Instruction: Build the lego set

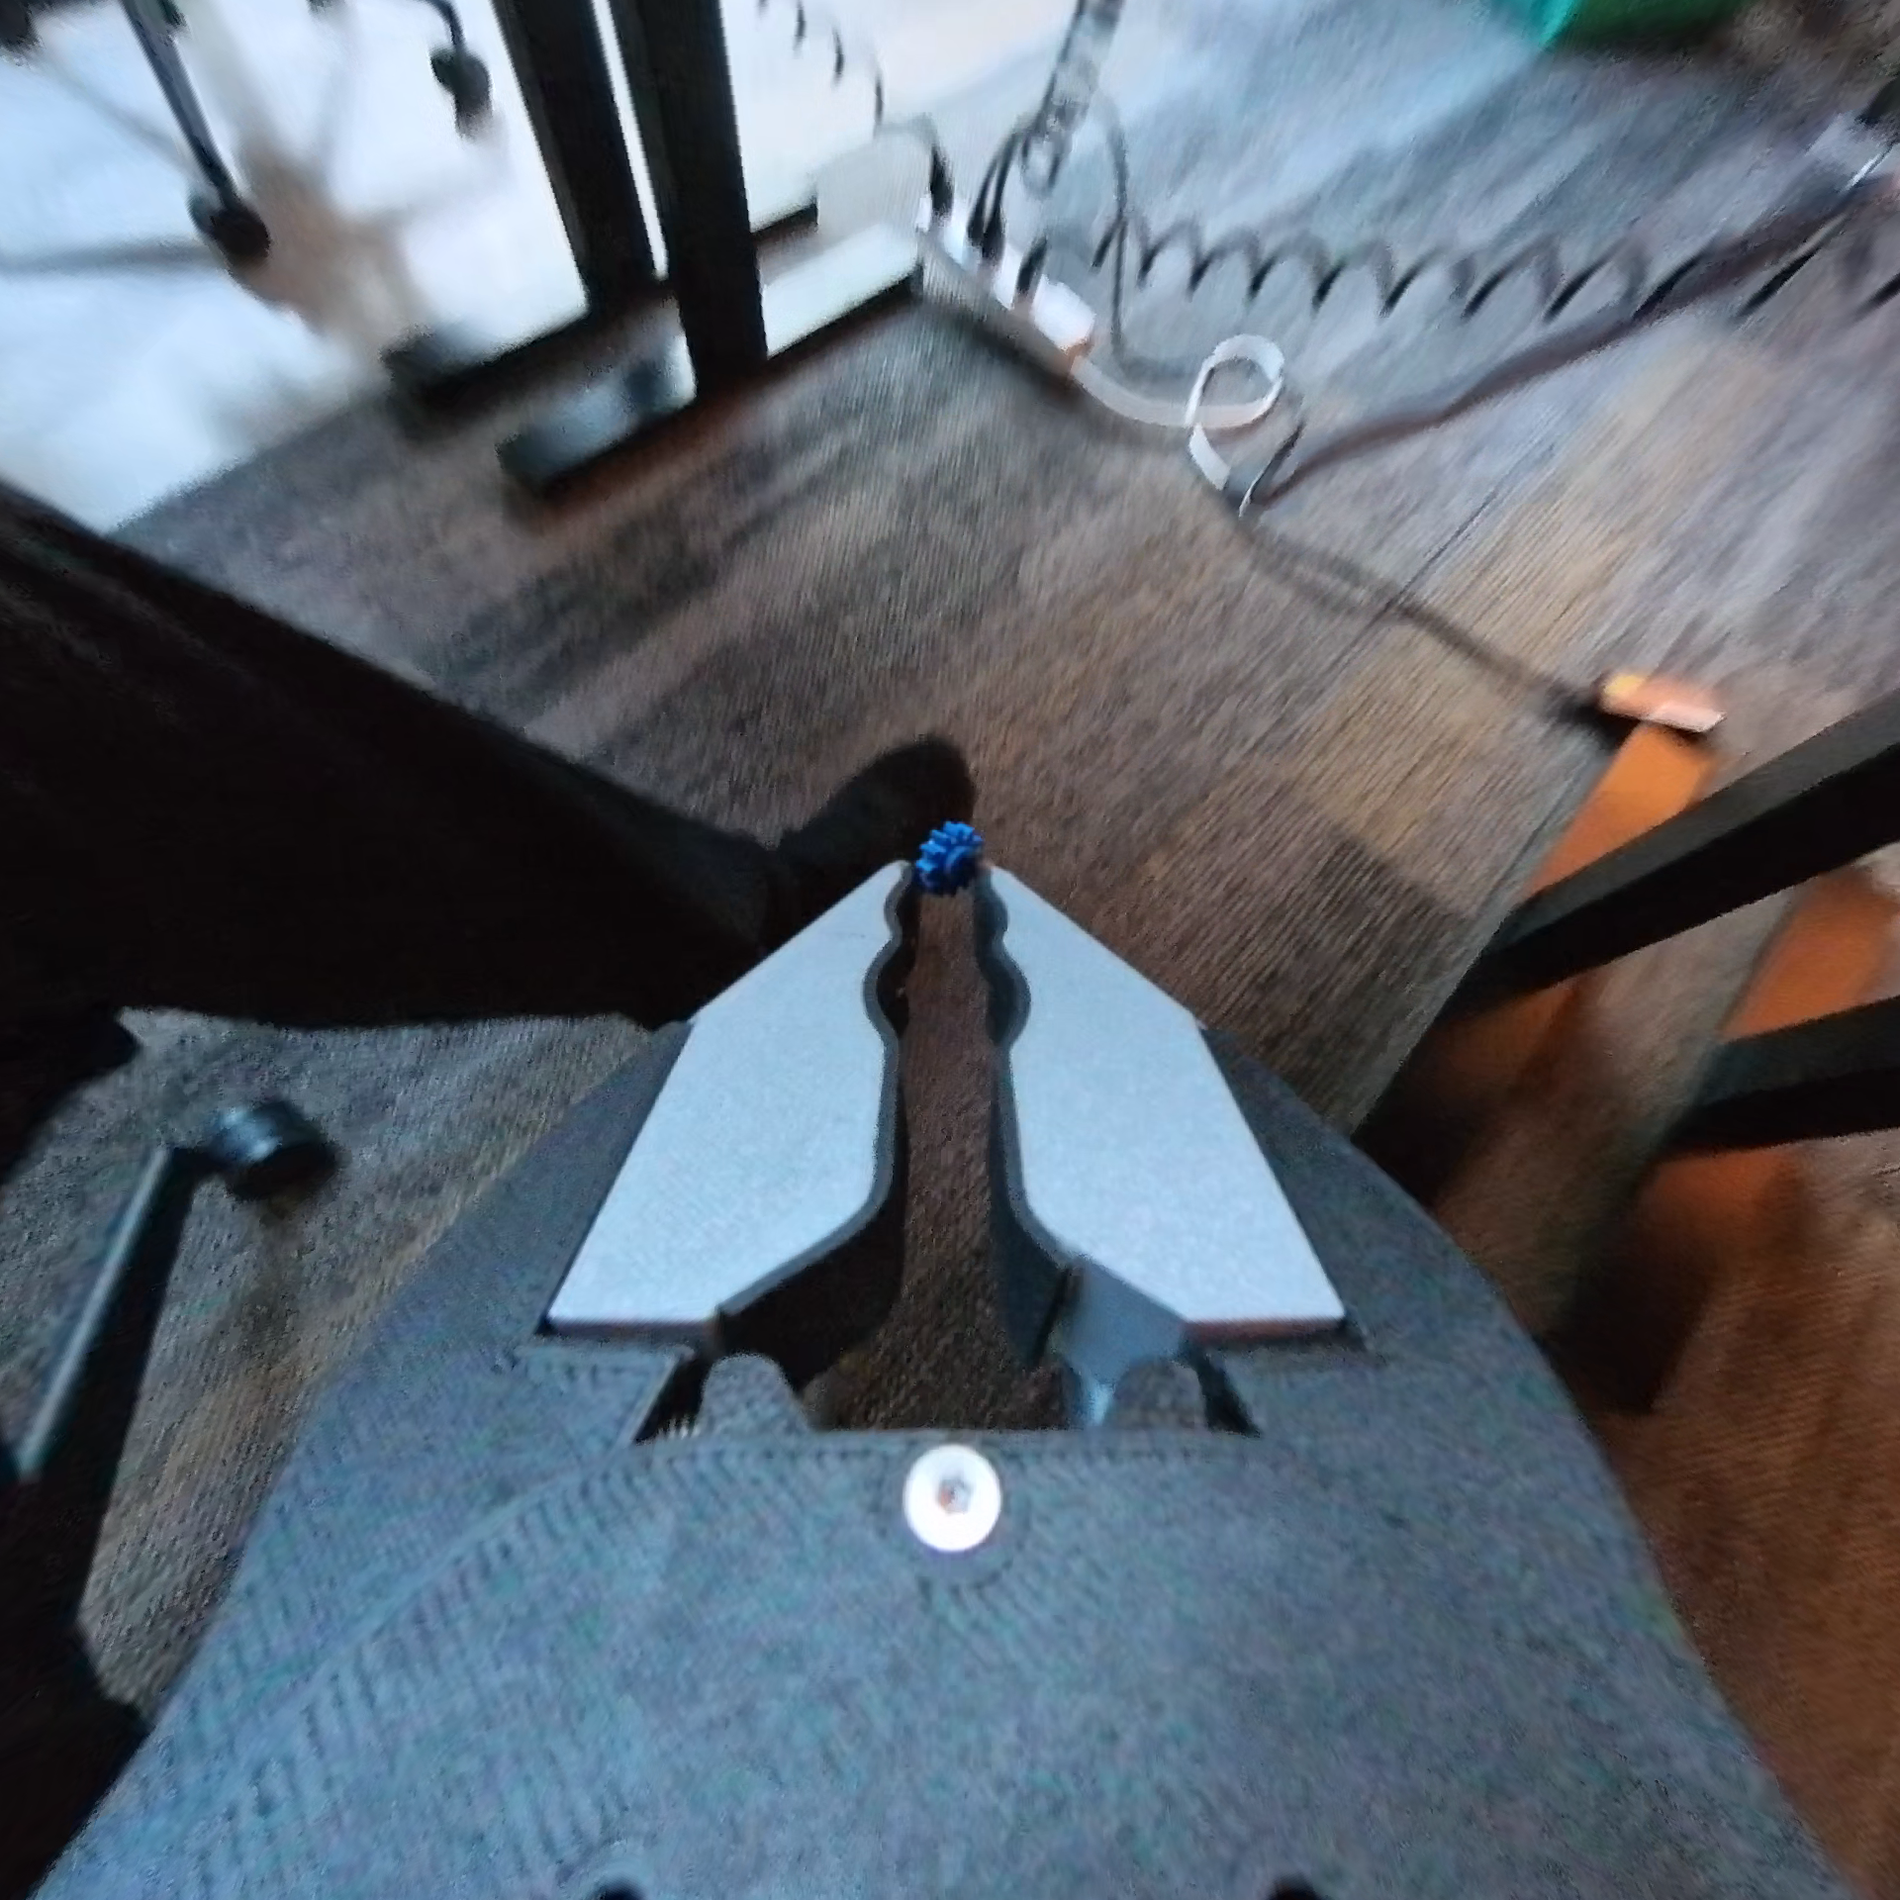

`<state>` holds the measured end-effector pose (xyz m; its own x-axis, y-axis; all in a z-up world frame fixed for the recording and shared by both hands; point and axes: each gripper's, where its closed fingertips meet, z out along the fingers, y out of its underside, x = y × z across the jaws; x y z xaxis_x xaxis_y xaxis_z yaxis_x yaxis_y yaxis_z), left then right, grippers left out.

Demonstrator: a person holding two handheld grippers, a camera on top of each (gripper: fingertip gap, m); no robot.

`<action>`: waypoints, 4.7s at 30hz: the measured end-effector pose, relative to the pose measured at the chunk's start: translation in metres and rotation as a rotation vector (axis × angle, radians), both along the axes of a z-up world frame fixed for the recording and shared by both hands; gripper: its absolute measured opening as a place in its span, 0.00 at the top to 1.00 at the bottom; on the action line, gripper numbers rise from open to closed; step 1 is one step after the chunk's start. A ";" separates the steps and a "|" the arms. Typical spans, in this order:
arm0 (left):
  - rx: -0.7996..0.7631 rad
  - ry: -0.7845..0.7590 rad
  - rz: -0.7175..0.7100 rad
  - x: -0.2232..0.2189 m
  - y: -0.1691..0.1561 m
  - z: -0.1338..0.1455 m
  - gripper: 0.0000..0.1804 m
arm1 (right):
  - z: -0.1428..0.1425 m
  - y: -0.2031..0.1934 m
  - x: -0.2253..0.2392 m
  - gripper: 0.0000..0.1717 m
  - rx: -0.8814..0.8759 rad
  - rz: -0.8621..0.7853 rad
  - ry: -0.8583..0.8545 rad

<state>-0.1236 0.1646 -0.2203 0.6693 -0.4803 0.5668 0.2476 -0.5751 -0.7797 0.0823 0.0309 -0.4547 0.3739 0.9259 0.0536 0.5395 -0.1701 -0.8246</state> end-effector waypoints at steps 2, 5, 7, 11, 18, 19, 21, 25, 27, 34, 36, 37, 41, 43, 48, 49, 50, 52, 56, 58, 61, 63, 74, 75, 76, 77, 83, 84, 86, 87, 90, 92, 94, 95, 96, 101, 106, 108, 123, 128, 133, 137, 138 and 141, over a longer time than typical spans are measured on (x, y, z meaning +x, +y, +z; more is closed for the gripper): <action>-0.016 -0.011 0.008 -0.001 0.002 -0.001 1.00 | 0.055 0.001 0.000 0.96 0.068 -0.005 0.059; -0.024 -0.024 0.017 -0.003 0.003 -0.001 1.00 | 0.132 0.006 -0.005 0.96 0.170 -0.001 0.140; -0.030 -0.026 0.025 -0.004 0.004 -0.002 1.00 | 0.177 0.016 -0.012 0.96 0.233 -0.002 0.176; -0.021 -0.014 0.030 -0.004 0.003 -0.002 1.00 | 0.244 0.062 -0.036 0.97 0.377 -0.010 0.193; -0.054 -0.039 -0.012 -0.001 0.001 -0.004 1.00 | 0.243 0.181 -0.107 0.96 0.405 0.115 0.077; -0.053 -0.030 -0.026 0.001 0.000 -0.004 1.00 | 0.236 0.194 -0.116 0.96 0.415 0.150 0.053; -0.053 -0.021 -0.043 0.003 -0.002 -0.005 1.00 | 0.221 0.218 -0.129 0.96 0.430 0.209 -0.019; -0.025 0.006 -0.054 0.005 -0.006 -0.004 1.00 | 0.218 0.253 -0.134 0.96 0.542 0.237 -0.067; -0.054 -0.012 -0.066 0.006 -0.006 -0.006 1.00 | 0.220 0.255 -0.136 0.96 0.491 0.234 -0.044; -0.172 -0.063 -0.067 0.003 -0.003 -0.016 1.00 | 0.226 0.261 -0.131 0.96 0.462 0.179 0.000; -0.171 -0.060 -0.059 0.003 -0.002 -0.016 1.00 | 0.223 0.259 -0.132 0.96 0.444 0.190 -0.002; -0.167 -0.059 -0.058 0.003 -0.002 -0.016 1.00 | 0.222 0.257 -0.132 0.96 0.443 0.199 -0.008; -0.147 -0.055 -0.069 0.005 -0.003 -0.014 1.00 | 0.216 0.252 -0.133 0.96 0.458 0.227 -0.036; -0.141 -0.057 -0.075 0.006 -0.004 -0.013 1.00 | 0.216 0.249 -0.133 0.96 0.471 0.241 -0.041; -0.133 -0.032 -0.147 0.017 -0.011 -0.013 1.00 | 0.217 0.238 -0.136 0.96 0.484 0.294 -0.022; -0.130 -0.038 -0.158 0.018 -0.012 -0.012 1.00 | 0.219 0.235 -0.137 0.96 0.478 0.304 -0.008; -0.122 -0.040 -0.165 0.019 -0.013 -0.011 1.00 | 0.220 0.233 -0.137 0.96 0.469 0.314 0.008; -0.090 -0.022 -0.155 0.018 -0.014 -0.009 1.00 | 0.224 0.231 -0.138 0.96 0.460 0.320 0.034; -0.080 -0.012 -0.139 0.017 -0.013 -0.009 1.00 | 0.231 0.233 -0.137 0.96 0.439 0.307 0.079; -0.089 -0.016 -0.148 0.018 -0.014 -0.009 1.00 | 0.231 0.233 -0.136 0.96 0.417 0.307 0.088; -0.096 0.001 -0.160 0.021 -0.016 -0.011 1.00 | 0.236 0.234 -0.135 0.96 0.417 0.299 0.115; -0.109 -0.004 -0.164 0.021 -0.016 -0.012 1.00 | 0.239 0.234 -0.134 0.96 0.409 0.296 0.135; -0.055 -0.030 -0.161 0.021 -0.016 0.001 0.89 | 0.263 0.233 -0.126 0.96 0.519 0.256 0.219; -0.037 -0.039 -0.149 0.019 -0.014 0.006 0.88 | 0.262 0.231 -0.126 0.96 0.533 0.259 0.212; -0.015 -0.033 -0.132 0.015 -0.013 0.011 0.86 | 0.261 0.230 -0.126 0.96 0.542 0.261 0.204; 0.017 0.000 -0.106 0.011 -0.010 0.014 0.85 | 0.260 0.228 -0.127 0.96 0.540 0.266 0.198; 0.209 0.368 -0.012 -0.008 -0.007 0.005 0.85 | 0.256 0.233 -0.132 0.96 0.475 0.245 0.199; 0.223 0.380 -0.003 -0.010 -0.006 0.006 0.84 | 0.258 0.234 -0.132 0.96 0.460 0.238 0.212; 0.274 0.399 0.034 -0.017 -0.002 0.013 0.81 | 0.261 0.235 -0.132 0.96 0.442 0.226 0.238; 0.299 0.417 0.052 -0.021 0.000 0.015 0.80 | 0.262 0.235 -0.133 0.96 0.434 0.224 0.249; 0.307 0.441 0.052 -0.023 0.000 0.013 0.80 | 0.263 0.231 -0.139 0.96 0.387 0.244 0.274; 0.298 0.439 0.042 -0.022 0.001 0.011 0.81 | 0.263 0.231 -0.141 0.96 0.366 0.247 0.288; 0.290 0.429 0.031 -0.021 0.000 0.010 0.82 | 0.266 0.232 -0.140 0.97 0.341 0.245 0.316; 0.284 0.425 0.029 -0.021 0.000 0.010 0.82 | 0.268 0.233 -0.138 0.96 0.326 0.238 0.331; 0.279 0.422 0.027 -0.021 0.000 0.009 0.82 | 0.269 0.235 -0.136 0.96 0.308 0.231 0.350; 0.243 0.426 0.009 -0.019 0.001 0.004 0.83 | 0.278 0.233 -0.131 0.96 0.202 0.265 0.446; 0.173 0.407 -0.015 -0.019 0.004 -0.004 0.83 | 0.277 0.230 -0.132 0.97 0.168 0.292 0.462; 0.175 0.379 -0.011 -0.020 0.005 -0.001 0.83 | 0.276 0.227 -0.132 0.97 0.162 0.306 0.458; 0.169 0.212 0.008 -0.024 0.011 0.012 0.85 | 0.265 0.220 -0.138 0.97 0.106 0.376 0.408; 0.190 0.227 0.021 -0.024 0.012 0.014 0.84 | 0.266 0.219 -0.139 0.97 0.089 0.386 0.423; 0.302 0.401 0.024 -0.014 0.014 0.016 0.86 | 0.269 0.223 -0.139 0.97 0.034 0.374 0.461; 0.369 0.514 -0.020 0.001 0.016 0.023 0.88 | 0.270 0.215 -0.142 0.97 0.041 0.406 0.462; 0.385 0.543 -0.032 0.006 0.018 0.026 0.87 | 0.270 0.209 -0.144 0.97 0.037 0.430 0.462; 0.434 0.674 -0.072 0.024 0.025 0.025 0.86 | 0.272 0.188 -0.151 0.97 -0.041 0.524 0.494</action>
<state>-0.0991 0.1900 -0.1950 0.7598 -0.6202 -0.1951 -0.3819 -0.1829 -0.9059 -0.0682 0.2192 -0.1824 -0.1480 0.9879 -0.0456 0.1246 -0.0271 -0.9918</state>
